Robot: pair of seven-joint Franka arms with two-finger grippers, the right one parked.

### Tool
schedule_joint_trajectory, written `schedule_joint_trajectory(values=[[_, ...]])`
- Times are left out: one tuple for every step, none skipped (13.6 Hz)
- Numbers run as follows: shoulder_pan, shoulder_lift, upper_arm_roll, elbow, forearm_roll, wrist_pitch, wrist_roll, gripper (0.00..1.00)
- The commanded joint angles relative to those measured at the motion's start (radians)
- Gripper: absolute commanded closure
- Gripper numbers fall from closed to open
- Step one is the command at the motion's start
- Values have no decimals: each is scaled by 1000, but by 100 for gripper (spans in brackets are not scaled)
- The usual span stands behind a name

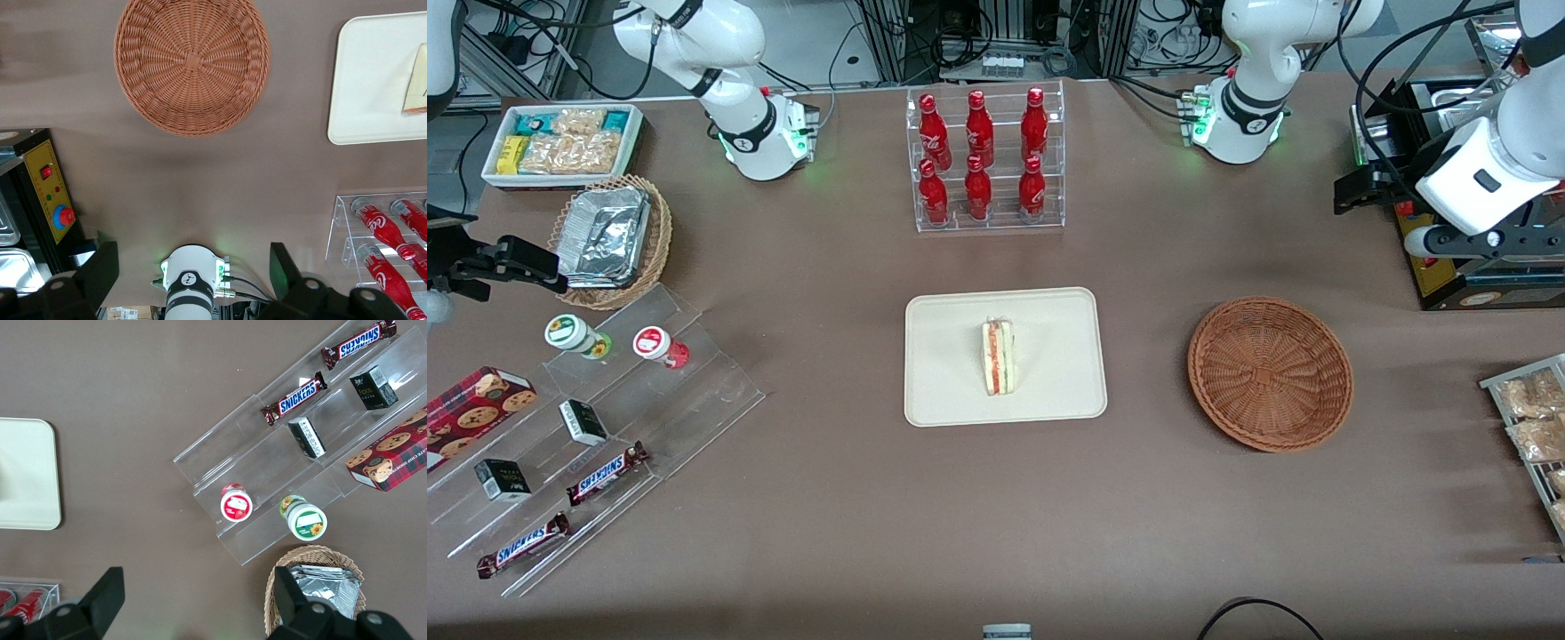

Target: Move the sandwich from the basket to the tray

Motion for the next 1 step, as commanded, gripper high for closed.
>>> schedule_joint_trajectory(values=[[7,-19,27,12,14,-42,15,0]])
